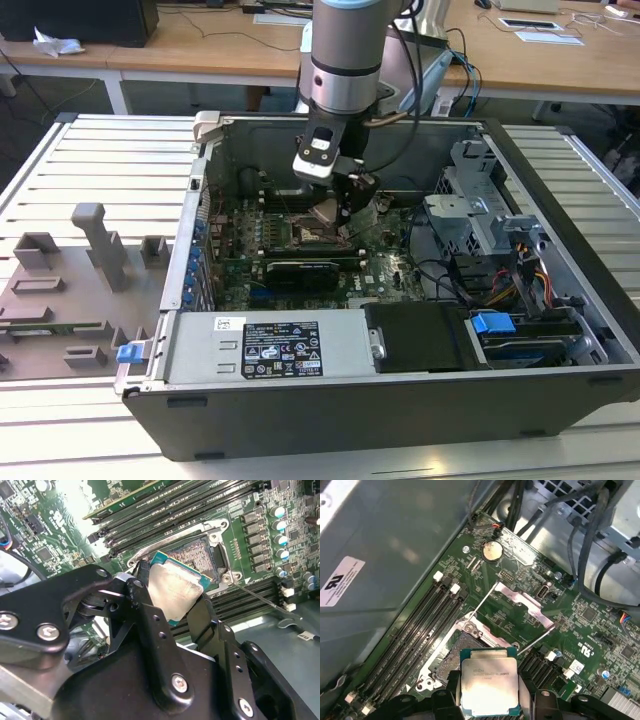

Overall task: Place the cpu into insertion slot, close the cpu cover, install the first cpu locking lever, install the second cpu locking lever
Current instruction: 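Place the cpu into insertion slot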

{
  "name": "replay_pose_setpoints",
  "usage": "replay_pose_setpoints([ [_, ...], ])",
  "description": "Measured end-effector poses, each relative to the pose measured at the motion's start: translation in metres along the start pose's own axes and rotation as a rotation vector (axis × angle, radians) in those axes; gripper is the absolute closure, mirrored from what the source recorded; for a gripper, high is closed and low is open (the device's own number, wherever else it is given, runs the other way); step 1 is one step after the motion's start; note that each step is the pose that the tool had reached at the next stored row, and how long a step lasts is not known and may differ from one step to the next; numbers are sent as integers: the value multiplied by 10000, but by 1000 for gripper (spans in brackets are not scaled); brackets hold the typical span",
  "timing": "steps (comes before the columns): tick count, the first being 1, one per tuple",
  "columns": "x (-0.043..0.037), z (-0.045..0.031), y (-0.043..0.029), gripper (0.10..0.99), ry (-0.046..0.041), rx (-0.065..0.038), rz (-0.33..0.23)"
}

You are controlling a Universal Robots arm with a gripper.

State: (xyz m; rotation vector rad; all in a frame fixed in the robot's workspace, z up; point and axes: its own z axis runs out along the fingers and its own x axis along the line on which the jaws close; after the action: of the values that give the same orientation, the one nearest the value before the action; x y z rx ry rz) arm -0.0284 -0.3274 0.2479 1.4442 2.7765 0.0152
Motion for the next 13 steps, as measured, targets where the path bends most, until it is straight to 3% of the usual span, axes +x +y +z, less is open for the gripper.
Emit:
replay_pose_setpoints([
  [13,0,7,0,541,-155,106,1237],
])
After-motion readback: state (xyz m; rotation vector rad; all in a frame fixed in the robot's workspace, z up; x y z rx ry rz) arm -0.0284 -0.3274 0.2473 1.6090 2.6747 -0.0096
